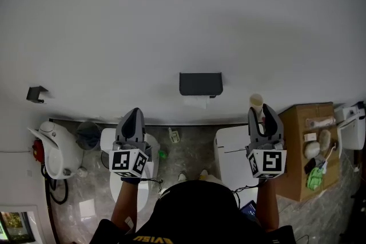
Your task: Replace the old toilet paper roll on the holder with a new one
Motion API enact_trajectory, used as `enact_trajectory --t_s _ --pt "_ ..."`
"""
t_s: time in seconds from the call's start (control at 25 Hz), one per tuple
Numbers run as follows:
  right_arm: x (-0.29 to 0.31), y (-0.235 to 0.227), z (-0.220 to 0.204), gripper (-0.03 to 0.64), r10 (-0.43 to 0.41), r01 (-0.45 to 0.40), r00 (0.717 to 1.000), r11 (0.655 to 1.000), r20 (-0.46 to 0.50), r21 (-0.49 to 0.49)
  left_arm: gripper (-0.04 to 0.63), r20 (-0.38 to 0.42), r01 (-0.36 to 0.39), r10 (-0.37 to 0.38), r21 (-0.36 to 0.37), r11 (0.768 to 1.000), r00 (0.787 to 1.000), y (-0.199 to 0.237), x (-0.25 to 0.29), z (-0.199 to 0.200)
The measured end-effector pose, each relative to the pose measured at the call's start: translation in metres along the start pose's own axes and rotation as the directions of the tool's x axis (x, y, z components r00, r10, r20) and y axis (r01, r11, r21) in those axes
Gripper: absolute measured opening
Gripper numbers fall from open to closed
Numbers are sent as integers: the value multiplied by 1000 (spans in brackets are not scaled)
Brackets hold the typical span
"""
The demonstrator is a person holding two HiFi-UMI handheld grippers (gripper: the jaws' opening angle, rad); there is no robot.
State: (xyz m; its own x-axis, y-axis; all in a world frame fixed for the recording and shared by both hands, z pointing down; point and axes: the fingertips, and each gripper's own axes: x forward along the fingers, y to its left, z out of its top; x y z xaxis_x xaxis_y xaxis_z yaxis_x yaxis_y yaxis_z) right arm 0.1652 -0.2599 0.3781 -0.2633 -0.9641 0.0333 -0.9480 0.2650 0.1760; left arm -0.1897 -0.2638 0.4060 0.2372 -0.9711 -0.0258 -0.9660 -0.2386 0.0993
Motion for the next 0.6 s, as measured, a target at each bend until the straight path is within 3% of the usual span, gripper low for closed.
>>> enact_trajectory --t_s 0.16,0.6 --pt "-9 -17 -1 150 -56 56 998 998 -4 26 12 -10 -15 15 9 1000 1000 8 -8 -1" --pt "-20 -15 -6 149 -66 67 998 997 -25 26 12 -38 15 -14 29 999 999 4 -11 -7"
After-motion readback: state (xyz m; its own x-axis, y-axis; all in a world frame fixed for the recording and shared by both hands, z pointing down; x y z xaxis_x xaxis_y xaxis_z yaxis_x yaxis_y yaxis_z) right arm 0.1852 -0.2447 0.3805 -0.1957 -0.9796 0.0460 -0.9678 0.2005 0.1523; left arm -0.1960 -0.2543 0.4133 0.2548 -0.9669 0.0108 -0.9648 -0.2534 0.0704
